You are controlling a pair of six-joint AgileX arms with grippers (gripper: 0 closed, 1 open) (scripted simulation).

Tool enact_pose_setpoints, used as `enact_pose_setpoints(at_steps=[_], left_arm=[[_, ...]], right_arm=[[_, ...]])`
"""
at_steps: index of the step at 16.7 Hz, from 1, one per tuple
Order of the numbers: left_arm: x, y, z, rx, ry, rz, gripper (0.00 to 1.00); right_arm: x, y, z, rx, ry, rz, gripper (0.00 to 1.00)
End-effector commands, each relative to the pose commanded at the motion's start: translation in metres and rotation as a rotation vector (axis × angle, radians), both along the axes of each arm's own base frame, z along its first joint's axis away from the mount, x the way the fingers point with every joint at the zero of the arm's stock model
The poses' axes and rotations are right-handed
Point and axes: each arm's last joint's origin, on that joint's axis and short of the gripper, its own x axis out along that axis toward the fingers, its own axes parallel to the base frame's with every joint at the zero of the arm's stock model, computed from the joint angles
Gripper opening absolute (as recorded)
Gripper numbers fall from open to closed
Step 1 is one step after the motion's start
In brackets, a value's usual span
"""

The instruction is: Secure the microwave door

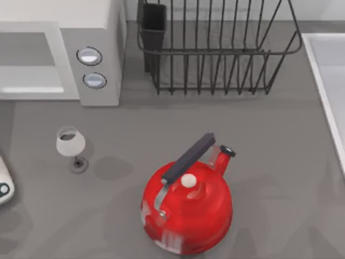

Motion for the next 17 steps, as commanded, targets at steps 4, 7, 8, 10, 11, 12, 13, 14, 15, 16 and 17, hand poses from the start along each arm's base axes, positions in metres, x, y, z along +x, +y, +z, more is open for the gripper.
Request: enact_pose_setpoints(at_steps=[4, 7, 8, 10, 11, 12, 13, 14, 15, 16, 17], left_arm=[[-0.01, 0.042, -0.013, -0.055, -0.002, 0.016, 0.0], [-0.011, 0.045, -0.014, -0.059, -0.003, 0.017, 0.0], [-0.011, 0.045, -0.014, -0.059, -0.003, 0.017, 0.0], [-0.01, 0.043, -0.015, -0.057, -0.001, 0.015, 0.0], [-0.01, 0.044, -0.019, -0.059, 0.0, 0.015, 0.0], [-0.009, 0.044, -0.026, -0.062, 0.002, 0.015, 0.0], [-0.009, 0.045, -0.035, -0.062, 0.002, 0.015, 0.0], [-0.008, 0.047, -0.045, -0.06, 0.0, 0.015, 0.0], [-0.008, 0.048, -0.057, -0.056, -0.003, 0.016, 0.0], [-0.008, 0.048, -0.069, -0.05, -0.007, 0.016, 0.0], [-0.008, 0.048, -0.081, -0.046, -0.01, 0.016, 0.0]], right_arm=[[0.0, 0.0, 0.0, 0.0, 0.0, 0.0, 1.0], [0.0, 0.0, 0.0, 0.0, 0.0, 0.0, 1.0], [0.0, 0.0, 0.0, 0.0, 0.0, 0.0, 1.0], [0.0, 0.0, 0.0, 0.0, 0.0, 0.0, 1.0], [0.0, 0.0, 0.0, 0.0, 0.0, 0.0, 1.0], [0.0, 0.0, 0.0, 0.0, 0.0, 0.0, 1.0], [0.0, 0.0, 0.0, 0.0, 0.0, 0.0, 1.0], [0.0, 0.0, 0.0, 0.0, 0.0, 0.0, 1.0], [0.0, 0.0, 0.0, 0.0, 0.0, 0.0, 1.0], [0.0, 0.0, 0.0, 0.0, 0.0, 0.0, 1.0], [0.0, 0.0, 0.0, 0.0, 0.0, 0.0, 1.0]])
